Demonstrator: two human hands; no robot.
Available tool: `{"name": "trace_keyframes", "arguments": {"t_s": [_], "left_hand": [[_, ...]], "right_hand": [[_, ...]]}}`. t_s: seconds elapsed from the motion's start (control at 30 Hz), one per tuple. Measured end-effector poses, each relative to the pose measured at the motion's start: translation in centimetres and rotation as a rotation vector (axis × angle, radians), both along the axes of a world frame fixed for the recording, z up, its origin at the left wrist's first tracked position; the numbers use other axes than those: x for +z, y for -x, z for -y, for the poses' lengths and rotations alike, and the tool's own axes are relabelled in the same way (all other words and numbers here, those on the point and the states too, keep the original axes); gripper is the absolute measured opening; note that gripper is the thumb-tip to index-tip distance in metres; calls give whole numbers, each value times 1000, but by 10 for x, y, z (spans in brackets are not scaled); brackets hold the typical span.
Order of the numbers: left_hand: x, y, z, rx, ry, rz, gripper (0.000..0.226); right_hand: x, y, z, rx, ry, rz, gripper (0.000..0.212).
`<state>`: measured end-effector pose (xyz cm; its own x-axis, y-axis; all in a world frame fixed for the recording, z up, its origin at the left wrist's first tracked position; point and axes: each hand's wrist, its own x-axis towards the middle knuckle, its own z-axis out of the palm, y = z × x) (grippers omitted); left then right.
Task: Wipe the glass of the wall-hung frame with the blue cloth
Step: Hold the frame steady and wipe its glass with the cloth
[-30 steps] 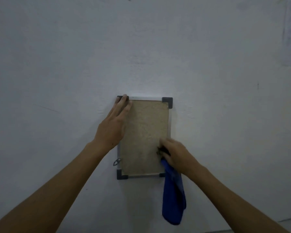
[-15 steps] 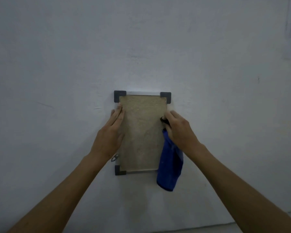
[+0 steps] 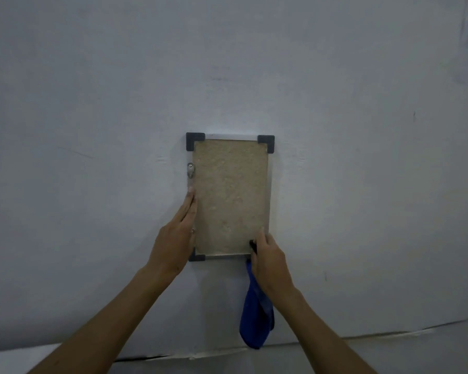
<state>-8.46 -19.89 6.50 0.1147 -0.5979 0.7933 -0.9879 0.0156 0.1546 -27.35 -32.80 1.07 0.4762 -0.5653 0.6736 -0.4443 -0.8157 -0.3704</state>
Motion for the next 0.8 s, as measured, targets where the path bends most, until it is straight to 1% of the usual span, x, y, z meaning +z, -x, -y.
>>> {"name": "trace_keyframes", "arguments": {"t_s": [0.1, 0.17, 0.3, 0.33, 0.4, 0.47, 0.53, 0.6, 0.7, 0.8], "left_hand": [[-9, 3, 1, 52, 64, -25, 77], [-8, 3, -1, 59, 134, -38, 64], [13, 1, -5, 113, 197, -62, 24], [22, 0, -4, 130, 213, -72, 19], [47, -3, -2, 138, 256, -116, 17], [73, -7, 1, 109, 295, -176, 22], [95, -12, 4, 69, 306, -251, 23], [110, -16, 7, 57, 279, -315, 22], [116, -24, 8, 27, 262, -405, 18], [114, -27, 7, -36, 273, -488, 17]], "right_hand": [[7, -1, -3, 130, -88, -83, 8], [23, -2, -4, 210, -104, -67, 6], [88, -18, -12, 249, 1, 187, 5], [106, -24, -14, 241, 40, 233, 7], [142, -36, -17, 212, 129, 295, 10], [173, -48, -21, 177, 254, 330, 13], [199, -60, -25, 149, 359, 338, 13], [214, -72, -27, 156, 393, 314, 13], [209, -88, -27, 178, 426, 194, 16], [180, -96, -25, 205, 442, 96, 13]]}}
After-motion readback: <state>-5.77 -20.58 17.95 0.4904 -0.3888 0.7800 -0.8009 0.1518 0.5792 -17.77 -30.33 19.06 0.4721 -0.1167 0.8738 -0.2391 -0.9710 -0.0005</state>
